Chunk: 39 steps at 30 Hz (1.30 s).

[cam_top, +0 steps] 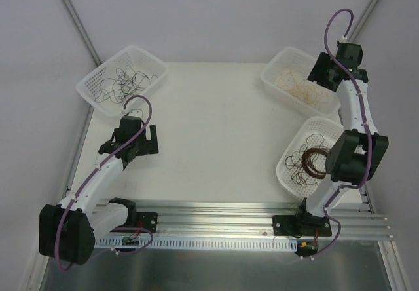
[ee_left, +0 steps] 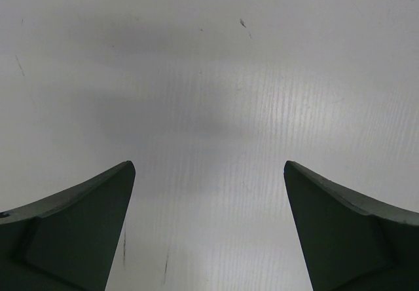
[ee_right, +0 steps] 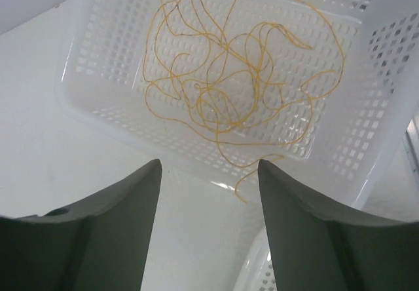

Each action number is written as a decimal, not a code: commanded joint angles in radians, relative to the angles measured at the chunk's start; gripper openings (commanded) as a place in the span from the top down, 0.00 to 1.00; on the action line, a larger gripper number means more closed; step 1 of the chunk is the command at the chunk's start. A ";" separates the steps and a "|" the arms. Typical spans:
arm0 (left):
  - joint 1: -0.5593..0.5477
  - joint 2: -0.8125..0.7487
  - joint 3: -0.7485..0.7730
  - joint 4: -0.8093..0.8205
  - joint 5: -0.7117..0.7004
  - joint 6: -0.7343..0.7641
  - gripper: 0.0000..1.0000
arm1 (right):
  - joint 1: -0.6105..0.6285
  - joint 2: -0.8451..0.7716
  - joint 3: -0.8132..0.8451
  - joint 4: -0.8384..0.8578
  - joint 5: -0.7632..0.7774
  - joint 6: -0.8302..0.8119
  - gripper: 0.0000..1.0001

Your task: Untangle the cables

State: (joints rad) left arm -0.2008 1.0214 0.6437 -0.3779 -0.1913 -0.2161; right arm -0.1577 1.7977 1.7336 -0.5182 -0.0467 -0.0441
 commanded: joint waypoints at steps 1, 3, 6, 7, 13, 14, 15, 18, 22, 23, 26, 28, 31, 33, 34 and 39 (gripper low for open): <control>0.008 -0.006 0.017 0.025 0.018 0.009 0.01 | -0.008 -0.043 -0.086 -0.063 0.001 0.130 0.37; 0.008 -0.009 0.017 0.027 0.021 0.009 0.01 | -0.008 -0.054 -0.138 -0.040 0.033 0.179 0.39; 0.008 -0.017 0.017 0.027 0.026 0.009 0.01 | -0.008 -0.046 -0.163 -0.020 0.085 0.228 0.42; 0.008 -0.018 0.017 0.027 0.024 0.011 0.01 | -0.008 -0.034 -0.164 -0.014 0.096 0.257 0.44; 0.008 -0.035 0.013 0.028 0.015 0.012 0.01 | -0.006 0.023 -0.149 0.001 0.149 0.317 0.47; 0.006 -0.038 0.013 0.028 0.010 0.014 0.01 | -0.005 0.032 -0.146 0.004 0.159 0.316 0.47; 0.008 -0.040 0.013 0.027 0.009 0.014 0.01 | -0.005 0.043 -0.137 0.004 0.160 0.314 0.47; 0.008 -0.040 0.013 0.027 0.004 0.014 0.01 | -0.005 0.083 -0.117 -0.005 0.156 0.313 0.47; 0.006 -0.041 0.011 0.027 0.003 0.015 0.01 | -0.003 0.109 -0.105 0.012 0.140 0.305 0.50; 0.006 -0.041 0.013 0.027 0.003 0.014 0.01 | -0.002 0.114 -0.100 0.012 0.137 0.305 0.50; 0.008 -0.038 0.013 0.027 0.000 0.015 0.01 | -0.003 0.129 -0.091 0.010 0.128 0.299 0.54; 0.006 -0.040 0.014 0.027 0.000 0.015 0.01 | -0.003 0.129 -0.091 0.014 0.123 0.296 0.61; 0.008 -0.040 0.013 0.027 0.001 0.015 0.01 | -0.003 0.115 -0.091 0.023 0.107 0.291 0.74; 0.008 -0.038 0.013 0.027 0.000 0.014 0.01 | -0.003 0.103 -0.083 0.030 0.093 0.288 0.80; 0.006 -0.038 0.014 0.027 0.000 0.015 0.01 | -0.003 0.088 -0.082 0.033 0.088 0.286 0.86; 0.008 -0.037 0.016 0.028 0.000 0.015 0.01 | -0.003 0.049 -0.037 0.046 0.067 0.283 0.96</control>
State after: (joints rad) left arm -0.2008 0.9966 0.6437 -0.3714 -0.1871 -0.2161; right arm -0.1585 1.9285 1.6234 -0.5076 0.0437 0.2386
